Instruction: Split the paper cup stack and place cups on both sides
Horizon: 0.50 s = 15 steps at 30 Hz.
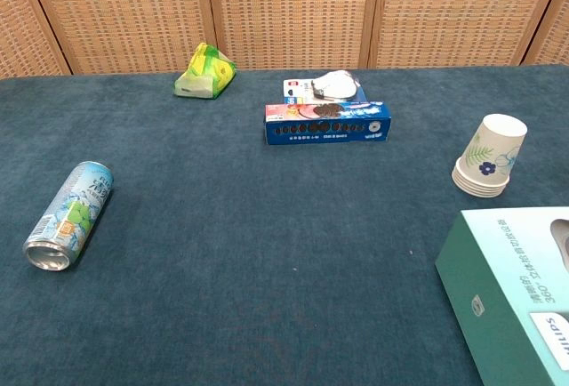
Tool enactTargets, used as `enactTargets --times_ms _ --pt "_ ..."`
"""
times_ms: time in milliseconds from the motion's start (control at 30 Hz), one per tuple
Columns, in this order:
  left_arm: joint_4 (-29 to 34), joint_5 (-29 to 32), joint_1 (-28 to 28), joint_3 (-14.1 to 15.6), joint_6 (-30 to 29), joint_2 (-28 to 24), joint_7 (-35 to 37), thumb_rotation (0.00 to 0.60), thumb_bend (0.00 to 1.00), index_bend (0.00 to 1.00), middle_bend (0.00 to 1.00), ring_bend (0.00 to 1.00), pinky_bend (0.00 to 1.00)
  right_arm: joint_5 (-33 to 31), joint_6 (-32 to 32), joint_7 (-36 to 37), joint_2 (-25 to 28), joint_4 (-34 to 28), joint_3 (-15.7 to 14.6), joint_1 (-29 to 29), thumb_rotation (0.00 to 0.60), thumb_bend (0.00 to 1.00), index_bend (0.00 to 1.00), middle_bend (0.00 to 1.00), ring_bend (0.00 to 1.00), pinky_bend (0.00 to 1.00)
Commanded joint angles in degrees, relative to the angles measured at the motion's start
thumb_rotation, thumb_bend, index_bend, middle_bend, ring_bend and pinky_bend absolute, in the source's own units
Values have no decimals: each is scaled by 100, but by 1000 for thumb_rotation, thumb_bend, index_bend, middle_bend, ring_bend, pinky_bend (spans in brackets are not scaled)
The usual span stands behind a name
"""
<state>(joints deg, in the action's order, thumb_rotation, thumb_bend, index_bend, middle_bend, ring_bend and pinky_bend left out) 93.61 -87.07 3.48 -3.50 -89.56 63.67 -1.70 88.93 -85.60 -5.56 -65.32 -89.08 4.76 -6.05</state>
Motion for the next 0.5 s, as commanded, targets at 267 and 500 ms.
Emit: enactTargets --times_ms 267,500 --pt "15 41 66 -28 100 37 -8 600 41 0 0 0 0 -167 1408 239 333 -208 465 -1143 600 0 50 104 0 62" --pt "57 171 84 -59 169 55 -153 600 41 0 0 0 0 -820 2761 276 105 -133 714 -2013 600 0 93 167 40 178"
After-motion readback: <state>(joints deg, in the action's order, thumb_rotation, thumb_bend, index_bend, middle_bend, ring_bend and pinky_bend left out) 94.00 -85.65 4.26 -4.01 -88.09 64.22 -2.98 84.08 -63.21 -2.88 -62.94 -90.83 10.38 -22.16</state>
